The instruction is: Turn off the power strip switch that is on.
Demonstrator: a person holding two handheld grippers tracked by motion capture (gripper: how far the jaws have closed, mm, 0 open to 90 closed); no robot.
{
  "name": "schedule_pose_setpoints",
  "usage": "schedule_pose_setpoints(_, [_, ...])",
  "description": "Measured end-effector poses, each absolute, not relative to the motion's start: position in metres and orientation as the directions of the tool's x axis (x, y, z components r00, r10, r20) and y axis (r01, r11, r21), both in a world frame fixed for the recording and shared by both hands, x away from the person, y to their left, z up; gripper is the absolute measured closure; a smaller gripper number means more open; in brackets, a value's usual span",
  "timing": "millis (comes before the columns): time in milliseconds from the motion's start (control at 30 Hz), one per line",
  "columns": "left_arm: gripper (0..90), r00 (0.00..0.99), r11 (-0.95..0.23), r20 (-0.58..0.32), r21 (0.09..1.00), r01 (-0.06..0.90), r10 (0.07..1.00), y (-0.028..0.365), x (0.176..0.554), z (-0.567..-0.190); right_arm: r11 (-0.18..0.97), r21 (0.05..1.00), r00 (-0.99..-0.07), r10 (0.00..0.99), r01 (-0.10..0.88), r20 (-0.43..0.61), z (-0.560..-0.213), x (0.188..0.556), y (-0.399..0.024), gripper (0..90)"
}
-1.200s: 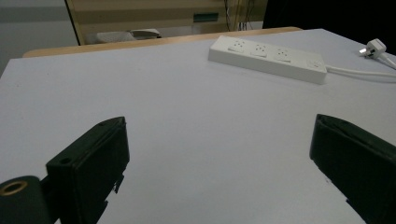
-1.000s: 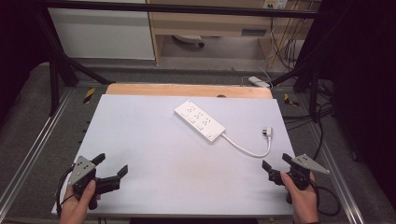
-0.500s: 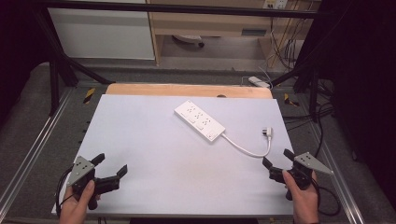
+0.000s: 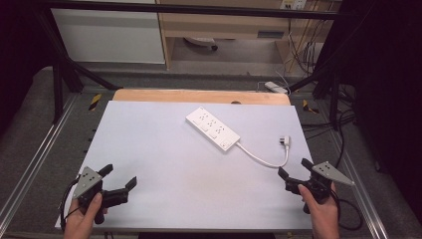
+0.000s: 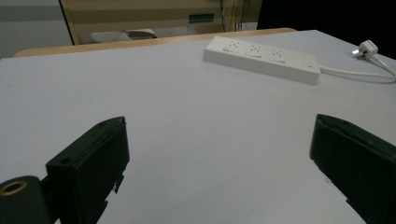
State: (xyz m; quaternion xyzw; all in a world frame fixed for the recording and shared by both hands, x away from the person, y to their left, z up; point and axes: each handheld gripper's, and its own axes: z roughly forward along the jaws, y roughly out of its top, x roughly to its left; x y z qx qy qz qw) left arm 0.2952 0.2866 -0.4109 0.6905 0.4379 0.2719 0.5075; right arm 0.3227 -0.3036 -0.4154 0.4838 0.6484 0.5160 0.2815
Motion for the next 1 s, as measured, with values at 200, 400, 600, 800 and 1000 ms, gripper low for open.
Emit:
schedule_pose_setpoints(200, [4.5, 0.477, -0.095, -0.08, 0.939, 0.332, 0.875, 0.287, 0.295, -0.41, 0.009, 0.938, -0.378, 0.917, 0.347, 0.131, -0.413, 0.322, -0.302, 3.6])
schedule_pose_setpoints(400, [4.5, 0.471, -0.097, -0.078, 0.937, 0.335, 0.879, 0.288, 0.295, -0.411, -0.007, 0.938, -0.392, 0.907, 0.346, 0.151, -0.411, 0.321, -0.301, 3.5])
schedule_pose_setpoints(600, [4.5, 0.469, -0.099, -0.07, 0.94, 0.328, 0.88, 0.287, 0.296, -0.411, 0.0, 0.937, -0.401, 0.904, 0.348, 0.149, -0.407, 0.322, -0.299, 3.3])
schedule_pose_setpoints(800, [4.5, 0.472, -0.105, -0.068, 0.938, 0.33, 0.879, 0.287, 0.296, -0.411, 0.01, 0.937, -0.405, 0.903, 0.349, 0.142, -0.404, 0.321, -0.299, 3.1])
schedule_pose_setpoints(1000, [4.4, 0.473, -0.112, -0.059, 0.939, 0.325, 0.879, 0.287, 0.297, -0.411, 0.027, 0.937, -0.417, 0.9, 0.349, 0.13, -0.403, 0.323, -0.297, 3.4])
